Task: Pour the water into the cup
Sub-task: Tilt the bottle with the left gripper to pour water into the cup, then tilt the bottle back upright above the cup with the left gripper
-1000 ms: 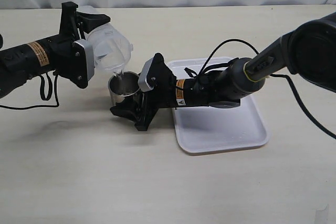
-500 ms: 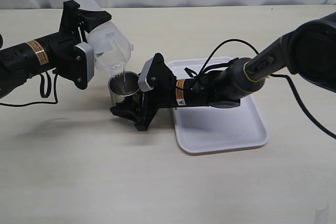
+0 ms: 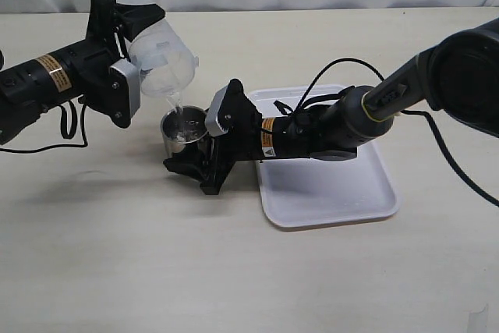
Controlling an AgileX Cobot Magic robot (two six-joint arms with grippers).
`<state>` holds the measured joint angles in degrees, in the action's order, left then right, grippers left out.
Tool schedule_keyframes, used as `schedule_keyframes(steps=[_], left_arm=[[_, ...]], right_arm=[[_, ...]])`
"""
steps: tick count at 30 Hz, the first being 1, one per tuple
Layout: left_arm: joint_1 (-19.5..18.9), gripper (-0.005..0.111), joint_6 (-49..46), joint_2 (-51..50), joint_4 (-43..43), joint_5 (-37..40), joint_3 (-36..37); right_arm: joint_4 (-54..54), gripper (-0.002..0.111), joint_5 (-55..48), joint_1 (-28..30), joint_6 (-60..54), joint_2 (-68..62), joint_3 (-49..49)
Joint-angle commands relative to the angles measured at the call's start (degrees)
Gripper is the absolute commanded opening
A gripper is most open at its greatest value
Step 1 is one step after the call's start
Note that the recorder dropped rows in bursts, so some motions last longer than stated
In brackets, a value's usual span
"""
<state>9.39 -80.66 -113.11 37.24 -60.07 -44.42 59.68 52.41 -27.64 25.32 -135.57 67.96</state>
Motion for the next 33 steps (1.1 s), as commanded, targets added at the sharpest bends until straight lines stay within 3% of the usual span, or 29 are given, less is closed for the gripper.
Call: schedule_keyframes(steps=[1,14,33], left_arm=[[0.13,0.0,-0.72,0.33,-1.11,-2.24,-0.39],[0.13,0.0,-6.36,0.33,-1.52,-4.02,-0.39],[0.13,0.0,-6.29,0.33,-1.52,-5.68,-0.39]], right_arm=[[0.99,0.004,-1.6,0.32,-0.28,0.11,-0.02],[0.99,0.004,-1.6,0.32,-0.28,0.11,-0.02],[0.99,0.004,-1.6,0.32,-0.28,0.11,-0.02]])
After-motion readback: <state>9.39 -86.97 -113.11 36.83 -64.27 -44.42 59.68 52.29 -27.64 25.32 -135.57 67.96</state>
